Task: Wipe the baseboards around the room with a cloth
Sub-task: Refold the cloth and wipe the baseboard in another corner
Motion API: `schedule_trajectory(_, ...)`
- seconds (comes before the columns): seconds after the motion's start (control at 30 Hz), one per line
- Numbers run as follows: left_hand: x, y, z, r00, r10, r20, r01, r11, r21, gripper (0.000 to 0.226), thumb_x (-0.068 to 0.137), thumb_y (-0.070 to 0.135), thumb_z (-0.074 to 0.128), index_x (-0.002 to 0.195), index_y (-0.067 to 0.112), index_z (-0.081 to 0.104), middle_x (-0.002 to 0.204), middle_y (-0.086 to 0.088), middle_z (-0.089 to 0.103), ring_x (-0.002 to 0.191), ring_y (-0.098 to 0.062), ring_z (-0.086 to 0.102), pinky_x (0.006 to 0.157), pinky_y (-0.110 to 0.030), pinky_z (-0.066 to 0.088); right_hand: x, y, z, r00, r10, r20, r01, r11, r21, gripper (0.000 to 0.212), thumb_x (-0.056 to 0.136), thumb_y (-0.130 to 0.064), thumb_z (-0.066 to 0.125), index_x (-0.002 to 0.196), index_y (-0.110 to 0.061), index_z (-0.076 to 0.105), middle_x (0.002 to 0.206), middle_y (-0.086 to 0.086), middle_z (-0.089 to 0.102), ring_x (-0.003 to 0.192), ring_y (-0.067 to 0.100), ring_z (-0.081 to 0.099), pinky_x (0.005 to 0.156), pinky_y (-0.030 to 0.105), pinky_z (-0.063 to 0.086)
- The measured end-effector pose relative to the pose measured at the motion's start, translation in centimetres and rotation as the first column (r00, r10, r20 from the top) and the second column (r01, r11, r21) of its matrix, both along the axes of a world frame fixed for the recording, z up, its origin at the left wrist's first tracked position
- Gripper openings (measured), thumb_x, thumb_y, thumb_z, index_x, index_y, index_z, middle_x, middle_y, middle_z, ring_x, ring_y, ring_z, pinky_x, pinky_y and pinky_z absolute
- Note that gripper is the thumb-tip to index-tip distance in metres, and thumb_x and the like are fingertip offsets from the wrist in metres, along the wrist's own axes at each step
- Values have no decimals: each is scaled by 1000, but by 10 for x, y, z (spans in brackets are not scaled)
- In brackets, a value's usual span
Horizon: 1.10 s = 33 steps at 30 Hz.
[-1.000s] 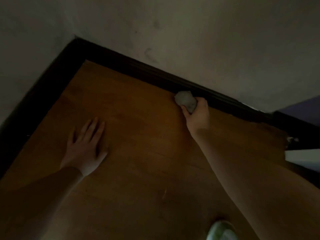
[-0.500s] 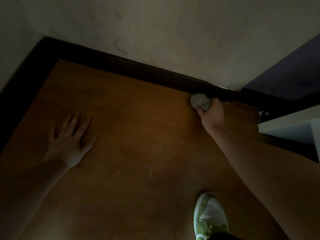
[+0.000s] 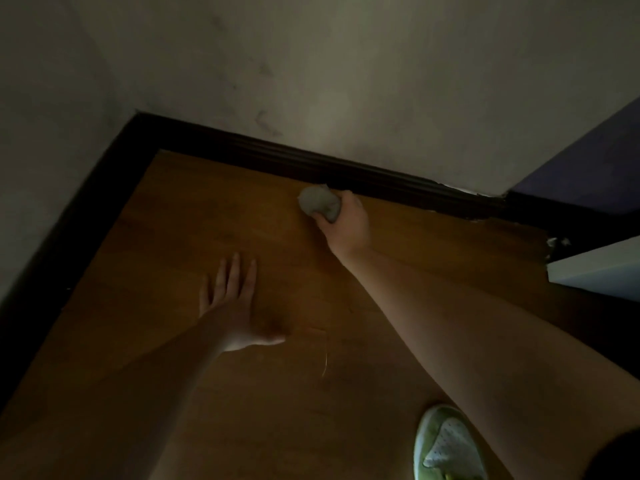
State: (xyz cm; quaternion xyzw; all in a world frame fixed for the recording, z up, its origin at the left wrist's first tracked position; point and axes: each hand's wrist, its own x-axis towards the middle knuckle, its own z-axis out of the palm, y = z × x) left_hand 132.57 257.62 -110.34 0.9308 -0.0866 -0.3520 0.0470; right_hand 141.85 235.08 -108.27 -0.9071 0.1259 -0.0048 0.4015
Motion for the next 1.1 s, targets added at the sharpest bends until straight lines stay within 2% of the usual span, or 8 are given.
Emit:
schedule_trajectory(0.2,0,-2,4,1000,22,1,-22,1000,-5,150,52,95,59,141,32,-44,143,0,-58,137,-25,-46,119,-54,-16,22,-30,1,974,-224,-42,226,974,24,35,90,-28,69,117,-11,53,120,10,54,107,26,57,88,38,50)
schedule_trajectory(0.37,3,-18,11,1000,20,5,-20,997,68,156,55,85,70,147,21,-38,153,-13,-45,144,-34,-35,121,-58,-7,6,-92,2,975,-218,-37,215,974,-69,36,88,-26,72,115,-9,55,119,11,56,106,25,57,81,28,43)
schedule_trajectory(0.5,7,-36,20,1000,-22,12,20,988,154,157,57,76,78,150,9,-30,157,-19,-34,148,-42,-21,122,-58,7,-15,-148,5,960,-273,-62,262,953,-152,39,88,-28,72,118,-11,54,121,10,57,109,26,57,83,30,46)
schedule_trajectory(0.6,9,-42,25,981,-187,44,179,973,143,154,60,70,80,149,15,-32,156,-11,-40,149,-33,-24,120,-59,6,-27,-180,11,944,-321,-70,301,931,-206,40,88,-27,73,120,-11,55,123,11,58,112,28,58,91,37,49)
schedule_trajectory(0.7,11,-45,25,951,-300,68,294,951,93,148,62,60,84,149,26,-31,152,-2,-43,150,-28,-24,121,-56,5,-41,-208,17,909,-407,-90,373,891,-258,42,87,-28,73,121,-11,55,124,12,59,114,30,58,93,39,48)
schedule_trajectory(0.9,8,-37,18,926,-366,95,358,929,93,132,69,65,76,154,34,-21,153,-1,-39,152,-26,-18,122,-49,5,-57,-243,28,814,-572,-103,524,799,-294,57,87,-31,73,131,-4,50,132,18,55,121,35,55,93,39,45)
schedule_trajectory(1.03,7,-38,20,926,-369,81,361,928,94,130,72,64,75,155,32,-20,159,-2,-35,151,-26,-19,123,-51,6,-67,-246,34,724,-680,-120,646,728,-228,61,82,-49,63,126,-8,53,126,18,60,111,35,59,93,43,51)
schedule_trajectory(1.1,8,-36,19,926,-369,79,362,928,91,130,72,65,74,154,32,-22,159,-2,-35,151,-25,-21,123,-50,6,-67,-230,34,706,-700,-104,673,709,-211,64,84,-49,63,130,-6,51,130,19,57,114,34,59,94,42,50)
